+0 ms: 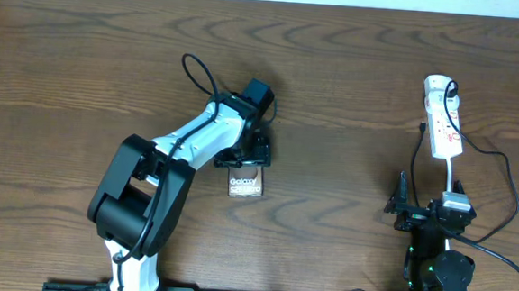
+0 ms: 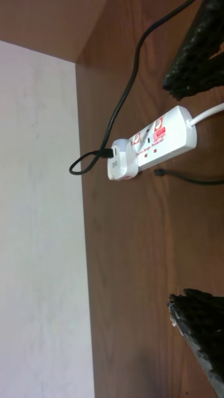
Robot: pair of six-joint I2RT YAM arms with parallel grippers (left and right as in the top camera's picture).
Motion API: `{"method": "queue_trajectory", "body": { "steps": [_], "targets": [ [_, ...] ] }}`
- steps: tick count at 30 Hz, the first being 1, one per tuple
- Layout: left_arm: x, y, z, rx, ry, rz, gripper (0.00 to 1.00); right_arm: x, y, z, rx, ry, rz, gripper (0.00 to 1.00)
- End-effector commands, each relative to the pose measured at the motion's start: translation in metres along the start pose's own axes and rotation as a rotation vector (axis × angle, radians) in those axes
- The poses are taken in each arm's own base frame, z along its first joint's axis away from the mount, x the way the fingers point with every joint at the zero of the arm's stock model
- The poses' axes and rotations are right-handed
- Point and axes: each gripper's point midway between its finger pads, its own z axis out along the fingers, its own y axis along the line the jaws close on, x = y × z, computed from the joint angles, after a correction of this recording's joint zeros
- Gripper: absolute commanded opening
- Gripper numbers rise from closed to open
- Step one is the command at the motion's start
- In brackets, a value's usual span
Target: Plug charger to phone and switch on socket
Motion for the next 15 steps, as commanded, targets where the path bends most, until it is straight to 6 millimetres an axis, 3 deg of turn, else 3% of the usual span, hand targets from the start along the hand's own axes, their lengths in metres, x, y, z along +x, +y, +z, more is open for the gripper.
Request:
{"method": "queue_trajectory", "body": {
  "steps": [1, 9, 15],
  "targets": [
    [0.001, -0.015, -0.025, 0.120, -0.003, -0.006, 0.60, 0.001, 0.000, 0.000, 0.001, 0.000, -0.011, 0.99],
    [0.011, -0.038, -0.040, 0.329, 0.100, -0.035, 0.59, 0.001, 0.000, 0.000, 0.001, 0.000, -0.011, 0.99],
    [0.016, -0.055, -0.061, 0.550, 0.206, -0.075, 0.59, 0.001, 0.000, 0.000, 0.001, 0.000, -0.011, 0.99]
  ]
}}
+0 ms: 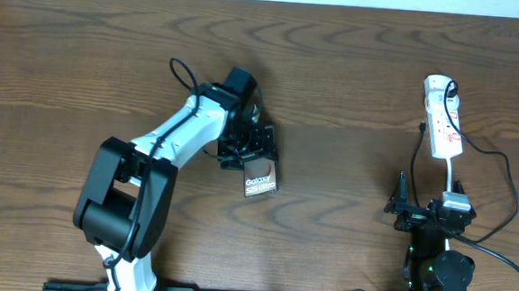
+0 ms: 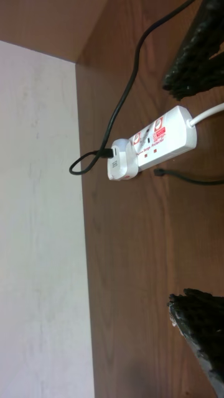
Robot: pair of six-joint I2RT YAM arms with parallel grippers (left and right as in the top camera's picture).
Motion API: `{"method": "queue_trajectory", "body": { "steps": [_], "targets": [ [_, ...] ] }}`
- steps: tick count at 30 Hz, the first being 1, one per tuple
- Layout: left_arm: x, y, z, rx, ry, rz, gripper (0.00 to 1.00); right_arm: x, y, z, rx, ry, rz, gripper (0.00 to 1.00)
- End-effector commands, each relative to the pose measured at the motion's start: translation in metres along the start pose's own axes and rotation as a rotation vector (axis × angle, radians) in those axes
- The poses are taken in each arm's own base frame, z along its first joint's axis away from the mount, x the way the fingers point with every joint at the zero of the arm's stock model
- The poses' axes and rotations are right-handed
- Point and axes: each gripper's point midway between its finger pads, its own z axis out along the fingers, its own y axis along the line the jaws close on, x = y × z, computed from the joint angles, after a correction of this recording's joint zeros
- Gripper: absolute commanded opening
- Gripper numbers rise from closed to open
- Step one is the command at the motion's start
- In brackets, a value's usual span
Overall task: Plug charger to phone and switch on socket
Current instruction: 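Lift the phone upright with the left gripper toward the center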
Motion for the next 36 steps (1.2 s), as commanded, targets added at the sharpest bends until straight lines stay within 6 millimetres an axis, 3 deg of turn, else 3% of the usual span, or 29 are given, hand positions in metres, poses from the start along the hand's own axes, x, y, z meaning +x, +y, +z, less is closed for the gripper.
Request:
{"method": "queue_trajectory", "body": {
  "steps": [1, 11, 20, 36],
  "targets": [
    [0.012, -0.033, -0.023, 0.229, 0.083, -0.009, 0.59, 0.001, 0.000, 0.000, 0.001, 0.000, -0.011, 0.99],
    [-0.005, -0.069, -0.069, 0.592, 0.167, -0.149, 0.58, 0.001, 0.000, 0.000, 0.001, 0.000, -0.011, 0.99],
    [-0.011, -0.072, -0.075, 0.618, 0.193, -0.256, 0.59, 0.001, 0.000, 0.000, 0.001, 0.000, -0.011, 0.99],
    [-0.010, -0.077, -0.078, 0.644, 0.213, -0.265, 0.58, 0.001, 0.000, 0.000, 0.001, 0.000, -0.011, 0.99]
  ]
}}
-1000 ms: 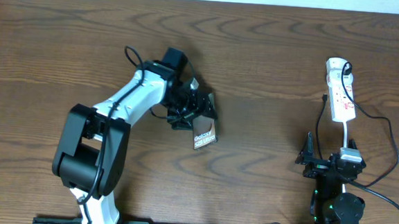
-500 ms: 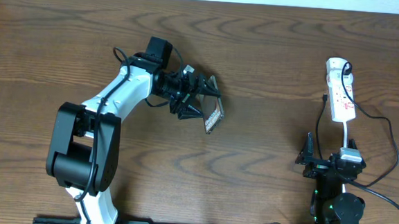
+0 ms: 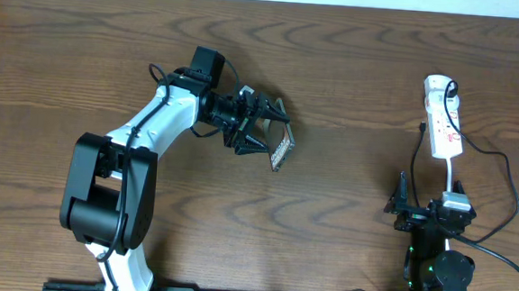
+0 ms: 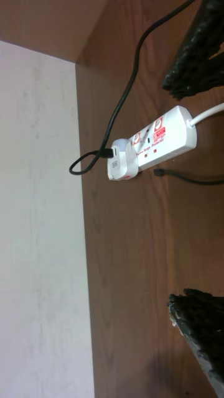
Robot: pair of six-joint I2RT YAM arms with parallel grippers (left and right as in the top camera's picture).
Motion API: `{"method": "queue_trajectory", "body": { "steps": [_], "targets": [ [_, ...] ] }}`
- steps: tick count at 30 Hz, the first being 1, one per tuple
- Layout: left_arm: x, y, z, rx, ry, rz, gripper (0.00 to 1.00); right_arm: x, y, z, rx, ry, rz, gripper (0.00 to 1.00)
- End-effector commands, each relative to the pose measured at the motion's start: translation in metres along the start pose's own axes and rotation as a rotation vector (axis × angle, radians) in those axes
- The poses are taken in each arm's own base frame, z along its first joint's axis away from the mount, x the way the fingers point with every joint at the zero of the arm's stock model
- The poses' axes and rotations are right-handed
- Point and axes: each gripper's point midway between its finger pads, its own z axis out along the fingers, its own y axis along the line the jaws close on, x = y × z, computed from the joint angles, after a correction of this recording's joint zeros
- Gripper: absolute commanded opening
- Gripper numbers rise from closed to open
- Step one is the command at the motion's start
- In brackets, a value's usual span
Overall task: Plug charger to phone and switch on socket
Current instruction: 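Lift the phone upright with the left gripper toward the center, then reach the right gripper to the phone and grasp its side edge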
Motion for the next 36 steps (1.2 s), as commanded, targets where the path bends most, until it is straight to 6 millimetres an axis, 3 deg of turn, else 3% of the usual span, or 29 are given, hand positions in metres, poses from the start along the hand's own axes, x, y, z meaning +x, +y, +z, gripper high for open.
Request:
{"method": "queue_trajectory", "body": {
  "steps": [1, 17, 22, 26, 28, 32, 36],
  "targets": [
    [0.013, -0.016, -0.007, 0.049, 0.029, 0.027, 0.59, 0.001, 0.000, 0.000, 0.001, 0.000, -0.011, 0.99],
    [0.013, -0.017, -0.007, 0.050, 0.029, 0.029, 0.59, -0.003, 0.001, 0.000, -0.005, -0.017, -0.008, 0.99],
    [0.013, -0.017, -0.007, 0.050, 0.029, 0.029, 0.58, -0.014, 0.043, -0.006, -0.260, -0.038, 0.183, 0.99],
    [0.013, -0.017, -0.007, 0.050, 0.029, 0.029, 0.58, -0.012, 0.098, -0.031, -0.607, 0.125, 0.556, 0.99],
    [0.013, -0.017, -0.007, 0.050, 0.029, 0.029, 0.59, -0.010, 0.114, -0.044, -0.713, 0.216, 0.674, 0.99],
    [0.013, -0.017, -0.007, 0.049, 0.028, 0.029, 0.59, -0.010, 0.120, -0.050, -0.749, 0.276, 0.771, 0.99],
    [0.012, -0.018, -0.007, 0.052, 0.027, 0.036, 0.59, -0.013, 0.106, -0.038, -0.650, 0.239, 0.838, 0.99]
  ]
}}
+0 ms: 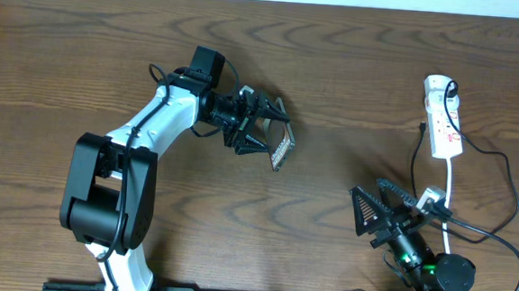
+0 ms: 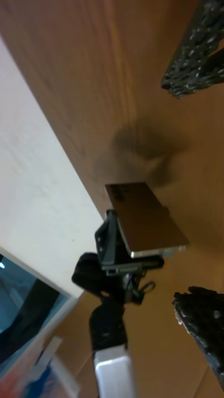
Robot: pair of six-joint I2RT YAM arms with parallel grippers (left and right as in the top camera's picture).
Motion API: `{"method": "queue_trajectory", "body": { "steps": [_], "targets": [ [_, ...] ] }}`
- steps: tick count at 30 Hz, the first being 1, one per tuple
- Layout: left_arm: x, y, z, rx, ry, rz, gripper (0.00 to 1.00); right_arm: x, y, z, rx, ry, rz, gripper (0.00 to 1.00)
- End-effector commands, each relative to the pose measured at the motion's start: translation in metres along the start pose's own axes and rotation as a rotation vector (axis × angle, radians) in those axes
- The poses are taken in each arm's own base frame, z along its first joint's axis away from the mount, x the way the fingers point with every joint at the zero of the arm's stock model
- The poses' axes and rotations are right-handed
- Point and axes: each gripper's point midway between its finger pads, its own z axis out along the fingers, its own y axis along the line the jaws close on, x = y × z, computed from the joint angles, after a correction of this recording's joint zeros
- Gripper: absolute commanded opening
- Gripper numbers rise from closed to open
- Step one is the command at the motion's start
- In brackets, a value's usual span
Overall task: Plug charger to phone and switch on socket
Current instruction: 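Reach the right gripper to the phone and grasp its side edge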
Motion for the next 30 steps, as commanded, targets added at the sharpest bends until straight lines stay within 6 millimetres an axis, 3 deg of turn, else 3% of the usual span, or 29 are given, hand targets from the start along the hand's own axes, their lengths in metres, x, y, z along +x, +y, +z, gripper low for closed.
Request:
{"method": "queue_trajectory", "body": {
  "steps": [1, 4, 9, 14, 18, 24, 30],
  "targets": [
    [0.012, -0.017, -0.007, 0.050, 0.027, 0.045, 0.59, -0.007, 0.000, 0.000, 0.001, -0.038, 0.111, 0.99],
    [0.012, -0.018, -0.007, 0.053, 0.025, 0.052, 0.58, -0.018, 0.002, -0.002, 0.018, -0.076, 0.024, 0.99],
    [0.012, -0.018, -0.007, 0.053, 0.025, 0.053, 0.59, -0.039, 0.000, -0.011, 0.190, -0.072, -0.047, 0.99],
    [0.012, -0.018, -0.007, 0.053, 0.025, 0.053, 0.59, -0.078, 0.029, -0.017, 0.282, -0.037, -0.091, 0.99],
    [0.012, -0.018, -0.007, 0.053, 0.025, 0.053, 0.58, -0.091, 0.042, -0.014, 0.379, 0.077, 0.041, 0.99],
    [0.012, -0.018, -0.007, 0.053, 0.025, 0.053, 0.59, -0.073, 0.065, 0.019, 0.416, 0.360, 0.132, 0.99],
    [0.012, -0.018, -0.007, 0.053, 0.025, 0.053, 0.59, -0.015, 0.063, 0.053, 0.578, 0.495, 0.122, 0.99]
  ]
}}
